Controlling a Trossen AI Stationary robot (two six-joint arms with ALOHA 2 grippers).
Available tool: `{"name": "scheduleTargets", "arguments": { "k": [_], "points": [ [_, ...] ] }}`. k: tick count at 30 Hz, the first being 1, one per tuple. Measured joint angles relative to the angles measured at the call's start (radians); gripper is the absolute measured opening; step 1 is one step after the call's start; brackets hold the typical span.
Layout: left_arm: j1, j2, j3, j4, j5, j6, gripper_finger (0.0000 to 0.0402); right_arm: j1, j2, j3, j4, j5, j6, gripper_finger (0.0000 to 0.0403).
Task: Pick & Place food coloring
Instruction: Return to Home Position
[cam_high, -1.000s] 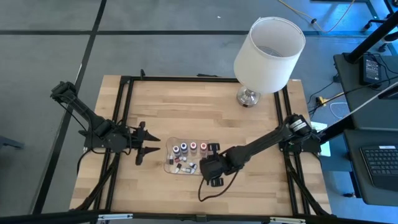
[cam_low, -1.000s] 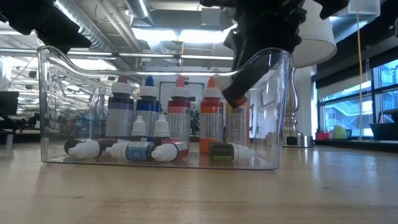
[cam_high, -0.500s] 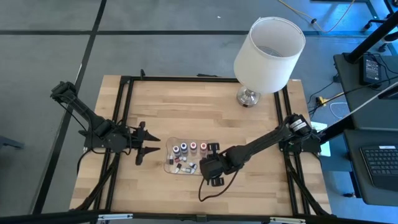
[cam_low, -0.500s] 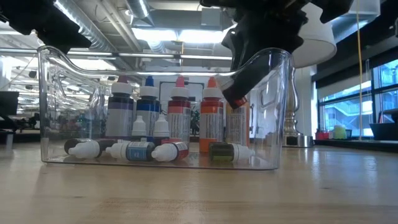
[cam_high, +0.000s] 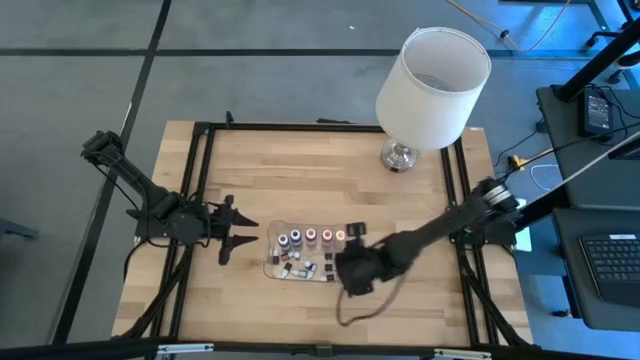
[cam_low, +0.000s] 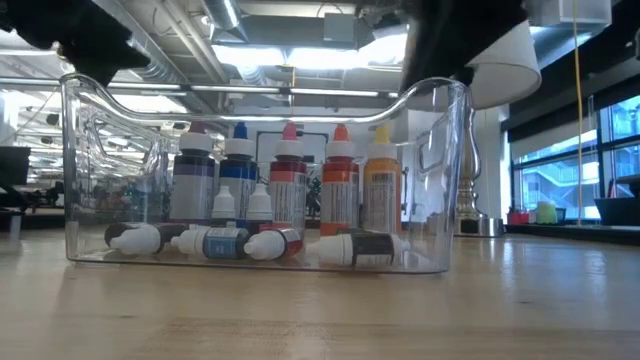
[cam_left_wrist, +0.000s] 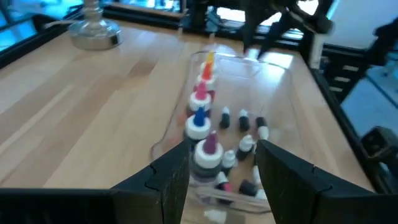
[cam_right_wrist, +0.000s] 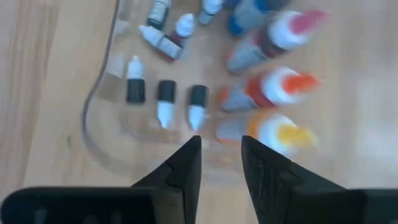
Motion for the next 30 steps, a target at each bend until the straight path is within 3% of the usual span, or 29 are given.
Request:
{"name": "scheduleTargets", "arguments": {
  "k": [3, 8, 14, 18, 25, 30],
  "points": [
    [0.002, 0.000, 0.000, 0.062, 0.040, 0.049, 0.0178, 0.047, -0.129, -0.120, 0.019, 0.101, 0.044, 0.0117],
    [0.049, -0.034, 0.000, 0.181, 0.196, 0.204, 0.0180, 0.089, -0.415, -0.412, 0.204, 0.140, 0.117, 0.0117],
    [0.119, -0.190, -0.008, 0.096, 0.228, 0.237, 0.0180, 0.023, -0.696, -0.680, 0.453, 0.032, -0.010, 0.0117],
    [0.191, -0.284, -0.090, 0.230, 0.309, 0.341, 0.0178, -0.038, -0.840, -0.828, 0.585, -0.067, -0.074, 0.0117],
    [0.372, -0.493, -0.203, 0.228, 0.494, 0.340, 0.0178, -0.111, -1.089, -1.058, 0.741, -0.080, -0.094, 0.0117],
    [0.479, -0.632, -0.285, 0.201, 0.525, 0.311, 0.0177, -0.159, -1.223, -1.178, 0.874, -0.080, -0.122, 0.0117]
  ]
}}
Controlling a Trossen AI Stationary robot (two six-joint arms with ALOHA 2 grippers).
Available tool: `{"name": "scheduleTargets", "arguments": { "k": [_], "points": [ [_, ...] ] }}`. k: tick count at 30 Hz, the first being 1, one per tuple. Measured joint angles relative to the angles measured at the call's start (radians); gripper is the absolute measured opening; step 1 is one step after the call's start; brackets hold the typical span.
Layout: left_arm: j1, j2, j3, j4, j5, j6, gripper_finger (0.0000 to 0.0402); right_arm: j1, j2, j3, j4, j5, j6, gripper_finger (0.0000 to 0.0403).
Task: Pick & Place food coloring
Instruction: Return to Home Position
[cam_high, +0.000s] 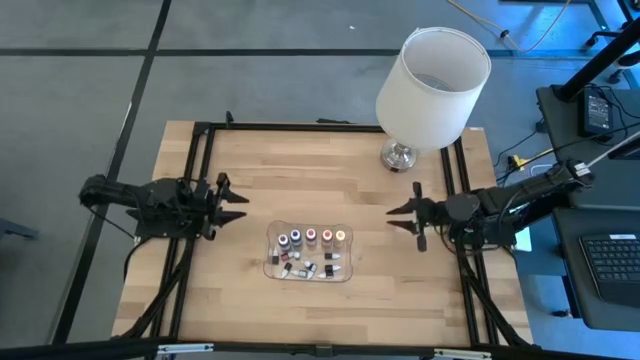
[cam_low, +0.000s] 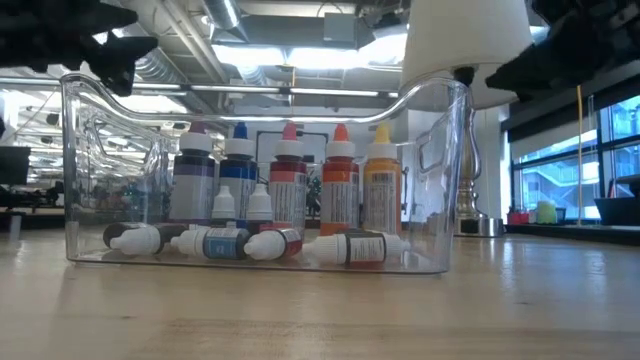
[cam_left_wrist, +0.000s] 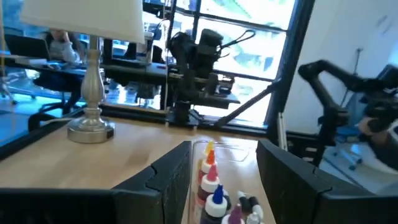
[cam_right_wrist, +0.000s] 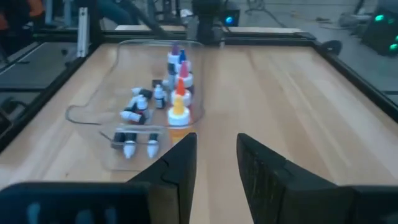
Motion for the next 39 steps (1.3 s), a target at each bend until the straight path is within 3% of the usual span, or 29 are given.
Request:
{"name": "scheduleTargets", "arguments": {
  "k": [6, 16, 24, 31, 39],
  "points": [
    [0.093, -0.061, -0.034, -0.015, 0.160, -0.019, 0.0180, -0.057, -0.109, -0.102, 0.053, -0.002, -0.002, 0.0117],
    [0.187, -0.061, -0.102, 0.015, 0.189, -0.032, 0.0180, -0.103, -0.277, -0.245, 0.169, -0.044, 0.006, 0.0117],
    [0.229, -0.061, -0.106, 0.042, 0.230, -0.034, 0.0180, -0.155, -0.417, -0.330, 0.167, -0.044, -0.018, 0.0117],
    [0.234, -0.061, -0.106, 0.032, 0.226, -0.021, 0.0180, -0.233, -0.544, -0.329, 0.066, -0.036, -0.031, 0.0117],
    [0.234, -0.058, -0.106, 0.023, 0.206, 0.013, 0.0180, -0.314, -0.569, -0.329, 0.065, -0.025, -0.100, 0.0117]
  ]
}}
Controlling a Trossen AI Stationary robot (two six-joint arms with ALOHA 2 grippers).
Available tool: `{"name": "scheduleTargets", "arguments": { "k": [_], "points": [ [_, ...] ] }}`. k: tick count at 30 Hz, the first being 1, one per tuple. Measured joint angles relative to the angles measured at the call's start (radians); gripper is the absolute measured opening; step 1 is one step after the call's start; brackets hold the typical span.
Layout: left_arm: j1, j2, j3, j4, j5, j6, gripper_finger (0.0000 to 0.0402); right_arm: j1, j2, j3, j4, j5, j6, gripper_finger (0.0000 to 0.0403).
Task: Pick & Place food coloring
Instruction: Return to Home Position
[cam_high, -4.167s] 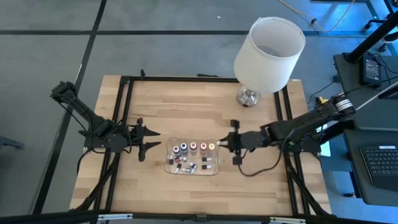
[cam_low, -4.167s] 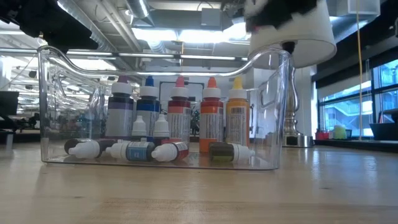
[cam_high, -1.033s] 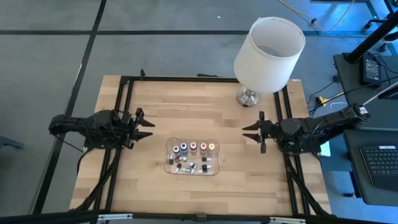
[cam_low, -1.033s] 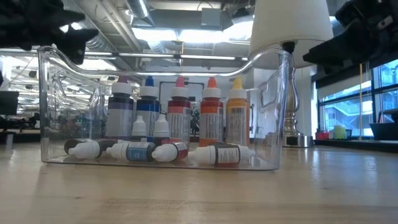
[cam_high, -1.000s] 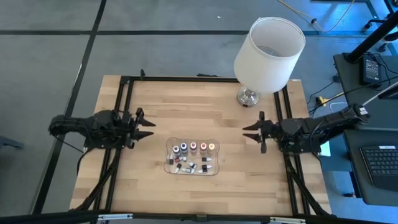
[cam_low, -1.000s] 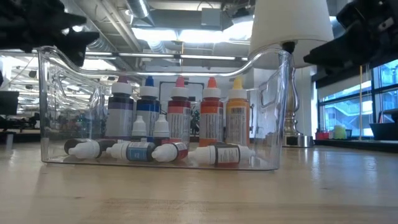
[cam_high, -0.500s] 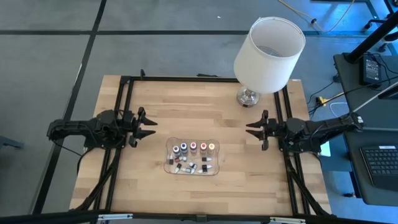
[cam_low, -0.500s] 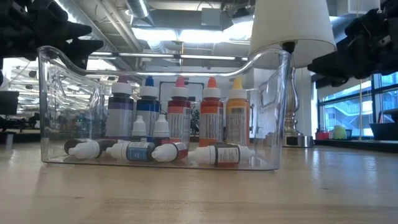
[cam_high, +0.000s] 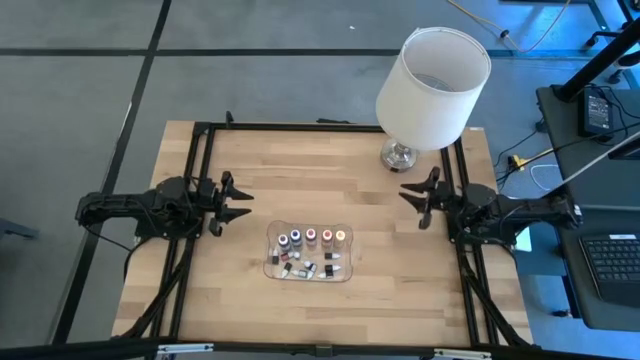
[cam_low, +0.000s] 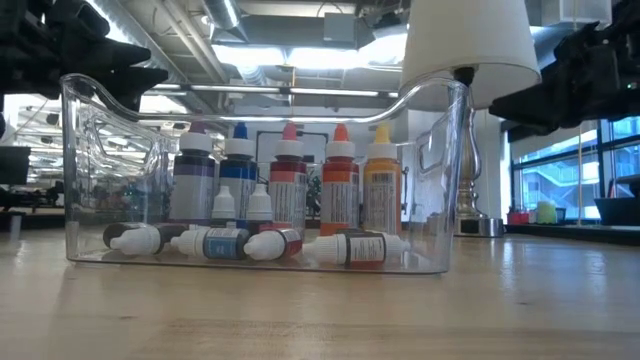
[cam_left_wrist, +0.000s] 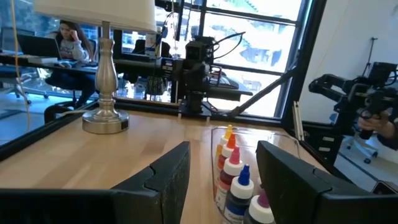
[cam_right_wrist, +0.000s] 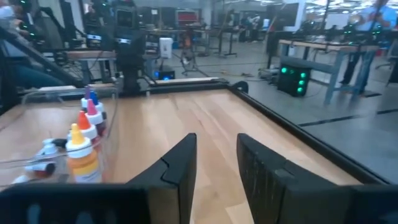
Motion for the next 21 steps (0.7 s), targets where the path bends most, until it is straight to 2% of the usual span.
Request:
{"name": "scheduleTargets", "arguments": {
  "k": [3, 9, 21],
  "points": [
    [0.000, 0.000, 0.000, 0.003, 0.000, 0.000, 0.0180, -0.017, 0.002, 0.000, 0.000, 0.000, -0.008, 0.0117],
    [0.000, 0.000, 0.000, 0.003, 0.000, 0.000, 0.0180, -0.024, 0.002, 0.000, 0.000, 0.000, -0.135, 0.0117],
    [0.000, 0.000, 0.000, 0.003, 0.000, 0.000, 0.0180, -0.024, 0.002, 0.001, -0.002, -0.007, -0.017, 0.0117]
  ]
}}
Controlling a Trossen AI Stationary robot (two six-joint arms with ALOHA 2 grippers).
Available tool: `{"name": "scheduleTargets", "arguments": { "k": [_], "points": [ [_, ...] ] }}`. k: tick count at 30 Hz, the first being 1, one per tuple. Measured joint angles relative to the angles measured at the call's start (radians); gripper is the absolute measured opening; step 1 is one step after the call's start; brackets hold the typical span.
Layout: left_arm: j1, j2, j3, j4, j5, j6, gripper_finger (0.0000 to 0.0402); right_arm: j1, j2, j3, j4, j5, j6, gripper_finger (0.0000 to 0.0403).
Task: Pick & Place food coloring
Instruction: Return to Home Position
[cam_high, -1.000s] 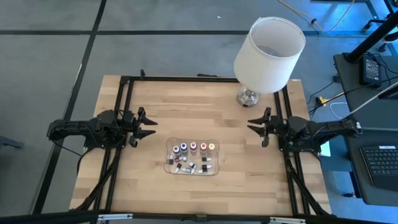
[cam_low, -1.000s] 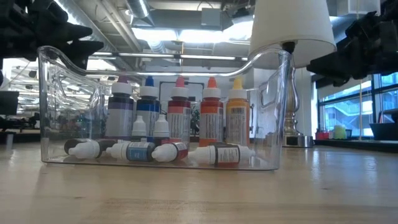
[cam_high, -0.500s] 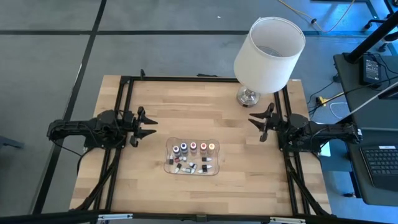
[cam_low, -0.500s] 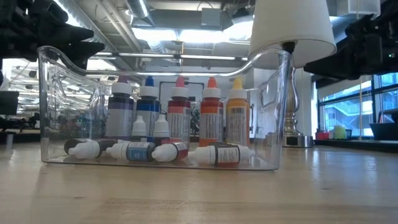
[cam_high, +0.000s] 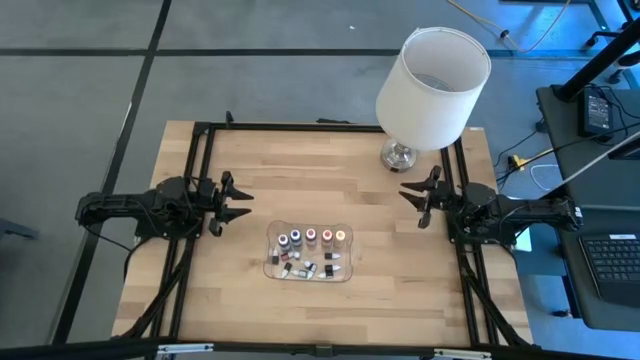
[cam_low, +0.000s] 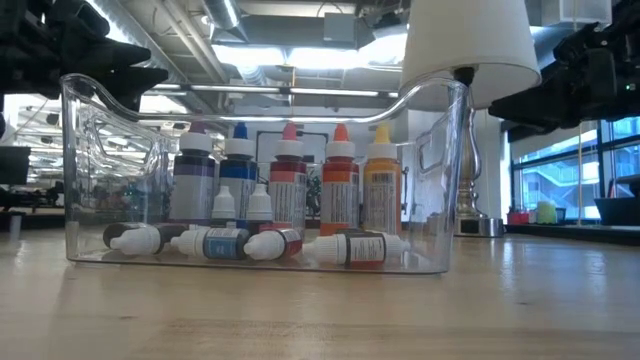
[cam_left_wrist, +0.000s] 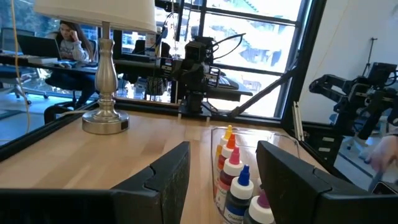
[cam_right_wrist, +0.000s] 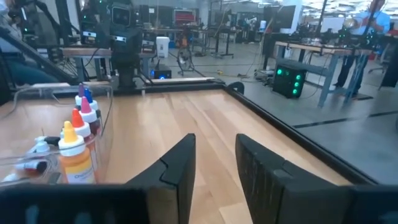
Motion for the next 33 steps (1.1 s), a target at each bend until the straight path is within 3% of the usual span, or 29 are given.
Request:
{"name": "scheduleTargets", "arguments": {
  "k": [33],
  "points": [
    [0.000, 0.000, 0.000, 0.000, 0.000, 0.000, 0.0180, 0.000, 0.000, 0.001, -0.001, 0.000, -0.009, 0.0117]
  ]
}}
